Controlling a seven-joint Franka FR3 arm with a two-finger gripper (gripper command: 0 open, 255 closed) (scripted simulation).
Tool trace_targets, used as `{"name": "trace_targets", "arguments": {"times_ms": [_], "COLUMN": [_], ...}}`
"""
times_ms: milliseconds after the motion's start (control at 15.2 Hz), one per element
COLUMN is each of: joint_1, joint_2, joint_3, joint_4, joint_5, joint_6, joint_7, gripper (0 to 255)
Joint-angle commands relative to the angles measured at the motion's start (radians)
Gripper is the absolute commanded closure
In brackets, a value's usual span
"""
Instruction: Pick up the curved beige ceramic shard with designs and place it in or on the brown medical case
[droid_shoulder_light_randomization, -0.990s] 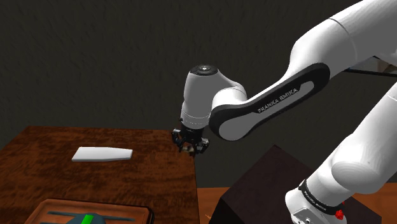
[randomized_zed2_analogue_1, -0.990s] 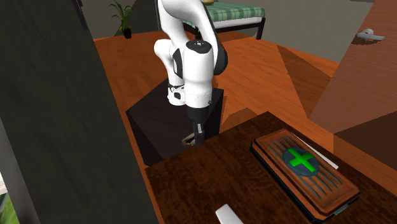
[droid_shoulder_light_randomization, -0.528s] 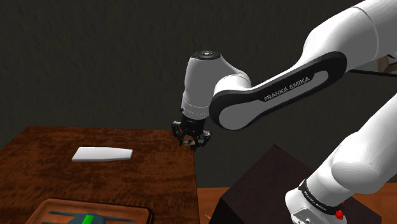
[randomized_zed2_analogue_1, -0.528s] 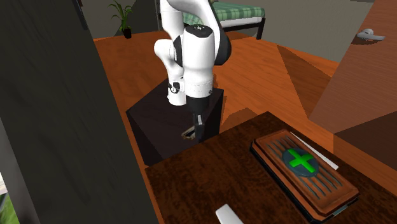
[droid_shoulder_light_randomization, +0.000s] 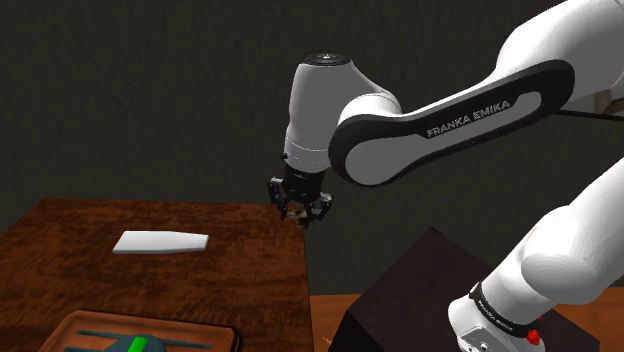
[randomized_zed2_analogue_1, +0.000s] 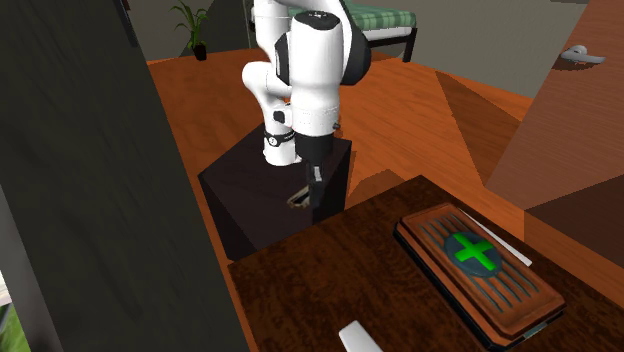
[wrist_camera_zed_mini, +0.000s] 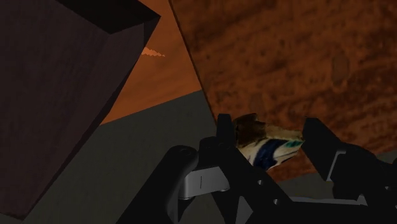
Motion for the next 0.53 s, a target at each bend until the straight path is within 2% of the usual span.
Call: {"name": "trace_targets", "arguments": {"times_ms": [0,264,462], "joint_1": [0.013,0.060,0.117], "joint_2": [0.029,0.145,0.244], "joint_3": [0.023,0.075,0.094], "joint_4": [0.035,0.142,0.237], "joint_5": [-0.024,-0.124,-0.209], "joint_6": [-0.013,-0.042,-0.076], "joint_7": [0.052,0.203,0.315], "gripper": [255,255,255]}}
